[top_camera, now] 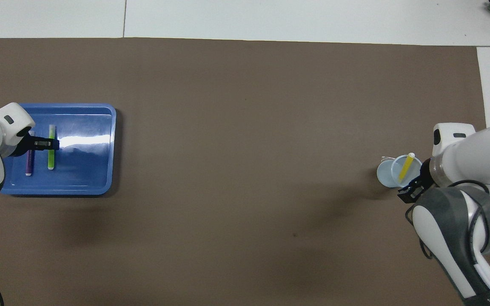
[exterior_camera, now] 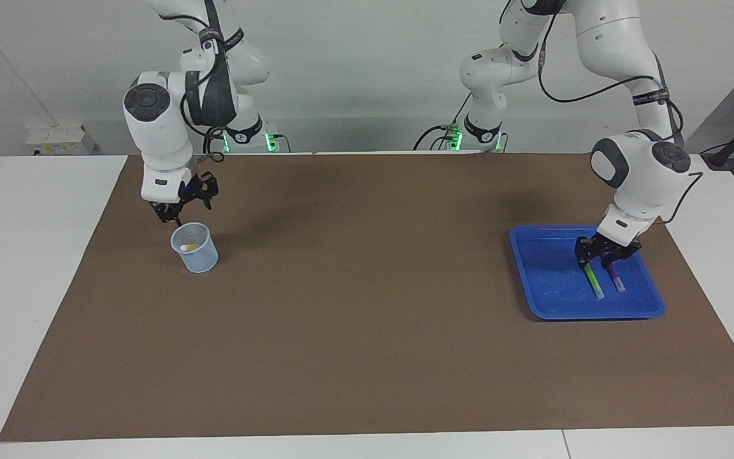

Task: Transfer and insert pens with both arms
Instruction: 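Insert the yellow pen into the white cup with the right gripper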

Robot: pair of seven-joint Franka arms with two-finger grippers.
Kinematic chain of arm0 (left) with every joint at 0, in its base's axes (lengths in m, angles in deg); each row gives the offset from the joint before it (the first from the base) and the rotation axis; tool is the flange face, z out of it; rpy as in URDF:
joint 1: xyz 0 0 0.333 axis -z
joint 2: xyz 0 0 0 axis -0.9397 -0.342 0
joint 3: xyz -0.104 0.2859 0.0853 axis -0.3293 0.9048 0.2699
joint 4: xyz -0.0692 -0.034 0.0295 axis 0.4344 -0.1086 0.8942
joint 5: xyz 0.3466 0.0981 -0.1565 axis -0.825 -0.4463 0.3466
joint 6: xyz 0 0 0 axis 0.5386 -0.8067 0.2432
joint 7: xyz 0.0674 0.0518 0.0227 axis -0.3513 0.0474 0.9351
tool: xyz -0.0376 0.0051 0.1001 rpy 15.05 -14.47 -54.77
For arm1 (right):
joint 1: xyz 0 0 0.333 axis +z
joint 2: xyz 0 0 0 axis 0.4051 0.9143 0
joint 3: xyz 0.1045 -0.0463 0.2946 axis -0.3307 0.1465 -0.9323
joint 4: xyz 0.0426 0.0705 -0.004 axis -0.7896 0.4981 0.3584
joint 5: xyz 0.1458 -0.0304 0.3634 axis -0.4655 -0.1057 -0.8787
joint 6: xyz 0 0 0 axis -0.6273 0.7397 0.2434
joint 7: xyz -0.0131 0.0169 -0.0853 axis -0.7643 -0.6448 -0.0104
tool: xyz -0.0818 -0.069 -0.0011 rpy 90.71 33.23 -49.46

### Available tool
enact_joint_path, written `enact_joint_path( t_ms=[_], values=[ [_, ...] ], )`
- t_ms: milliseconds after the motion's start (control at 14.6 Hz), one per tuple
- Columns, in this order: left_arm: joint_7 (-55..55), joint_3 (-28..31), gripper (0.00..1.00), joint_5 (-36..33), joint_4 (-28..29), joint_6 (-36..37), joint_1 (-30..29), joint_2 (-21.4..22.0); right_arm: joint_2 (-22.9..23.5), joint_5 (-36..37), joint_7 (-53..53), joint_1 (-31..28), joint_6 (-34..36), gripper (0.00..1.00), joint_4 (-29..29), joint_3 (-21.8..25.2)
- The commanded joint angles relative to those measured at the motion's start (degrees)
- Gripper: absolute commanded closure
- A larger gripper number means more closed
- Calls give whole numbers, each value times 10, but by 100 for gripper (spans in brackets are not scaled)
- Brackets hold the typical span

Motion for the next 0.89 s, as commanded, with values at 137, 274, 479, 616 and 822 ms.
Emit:
enact_joint_path(
  t_ms=[137, 274, 479, 616, 822],
  values=[
    [6, -3, 42, -10, -12, -56, -9, -40, -23, -136, 22, -8, 101, 22, -39, -3],
    [6, -3, 42, -10, -12, -61, -11, -45, -26, -145, 46, -6, 105, 21, -39, -4],
    [7, -3, 43, -11, -14, -67, -12, -51, -31, -162, 85, 1, 108, 21, -37, -6],
    [7, -3, 46, -11, -14, -73, -12, -58, -36, -168, 157, 23, 119, 13, -34, -9],
    [6, -3, 59, -10, -10, -91, -12, -67, -36, -205, 202, 40, 109, 6, -32, -9]
  ],
)
